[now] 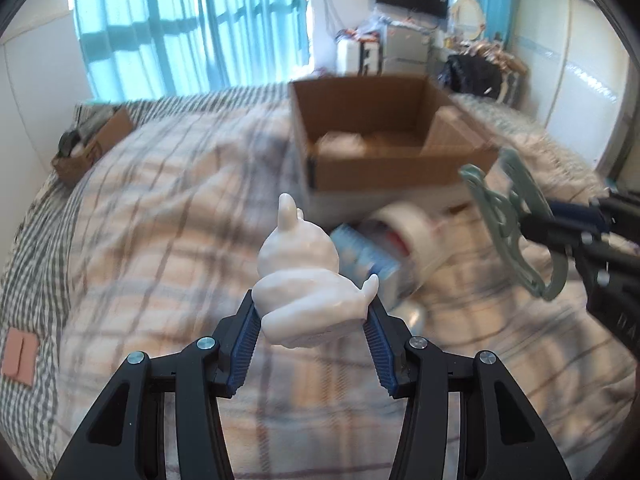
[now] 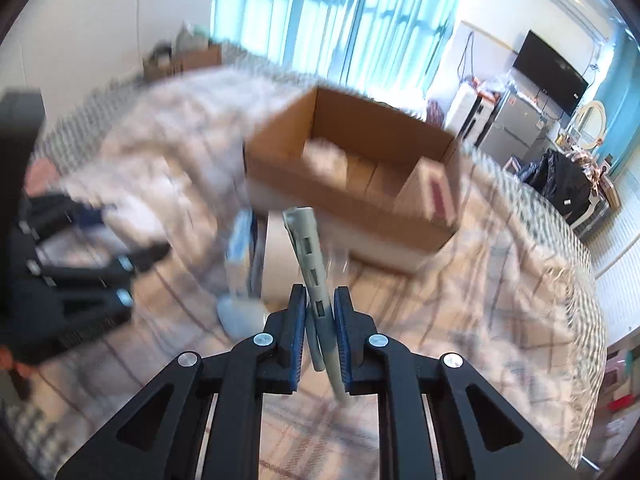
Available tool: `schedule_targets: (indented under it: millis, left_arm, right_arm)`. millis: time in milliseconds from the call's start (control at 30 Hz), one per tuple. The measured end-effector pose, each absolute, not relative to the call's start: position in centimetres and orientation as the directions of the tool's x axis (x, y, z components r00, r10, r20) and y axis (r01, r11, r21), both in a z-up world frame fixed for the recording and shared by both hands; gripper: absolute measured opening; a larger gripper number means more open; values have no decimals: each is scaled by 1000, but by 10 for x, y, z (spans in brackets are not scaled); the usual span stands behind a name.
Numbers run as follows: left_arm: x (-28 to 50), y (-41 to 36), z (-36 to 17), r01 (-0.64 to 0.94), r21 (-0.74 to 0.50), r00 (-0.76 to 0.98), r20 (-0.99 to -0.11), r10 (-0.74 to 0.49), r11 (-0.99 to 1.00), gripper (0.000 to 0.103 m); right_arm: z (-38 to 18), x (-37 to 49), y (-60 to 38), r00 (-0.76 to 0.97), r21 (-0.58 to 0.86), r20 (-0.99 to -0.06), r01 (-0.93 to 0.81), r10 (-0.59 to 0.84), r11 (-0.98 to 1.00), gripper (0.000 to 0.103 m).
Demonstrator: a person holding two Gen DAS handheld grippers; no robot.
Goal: Organize objects
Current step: 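Carry the toy figure and green clip into the cardboard box and release both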
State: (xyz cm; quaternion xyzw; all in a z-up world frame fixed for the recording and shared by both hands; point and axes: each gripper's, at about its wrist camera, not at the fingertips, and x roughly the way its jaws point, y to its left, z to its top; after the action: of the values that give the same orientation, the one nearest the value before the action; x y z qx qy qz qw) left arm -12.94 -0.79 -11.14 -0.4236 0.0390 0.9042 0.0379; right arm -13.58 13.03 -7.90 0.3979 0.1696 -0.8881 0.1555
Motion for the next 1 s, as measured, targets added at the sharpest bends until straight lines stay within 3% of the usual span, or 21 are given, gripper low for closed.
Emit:
schedule_targets:
  millis: [167, 367, 500, 833, 900, 967, 1000]
  left_arm:
    - [-161, 9, -55, -151, 30, -703, -706, 86, -988, 51]
    - [-220, 19, -22, -153, 4, -740, -663, 112, -988, 51]
    - [-263, 30, -37, -144, 65, -741, -669, 64, -987, 51]
    - [-319, 24, -110, -109, 0, -657, -751, 72, -994, 52]
    - [-317, 25, -110, -112, -22, -653, -752, 90, -993, 55]
    - [-312, 28, -104, -124, -3, -665, -742, 86, -992, 64]
    - [-308, 30, -99, -120, 17, -676, -734, 70, -993, 74]
  right_arm:
    - [-16, -155, 145, -708, -129, -674, 394, -211, -910, 13]
    - [15, -214, 152, -736, -53, -626, 368, -256, -928, 13]
    - [8, -260, 153, -722, -23, -644, 346, -251, -938, 13]
    - [-71, -329, 161, -636, 59, -721, 337, -274, -939, 13]
    - [-72, -329, 164, -641, 44, -725, 323, -253, -945, 13]
    - [-64, -324, 169, -665, 18, -710, 310, -230, -951, 13]
    - [-55, -318, 173, -687, 2, -692, 304, -221, -953, 13]
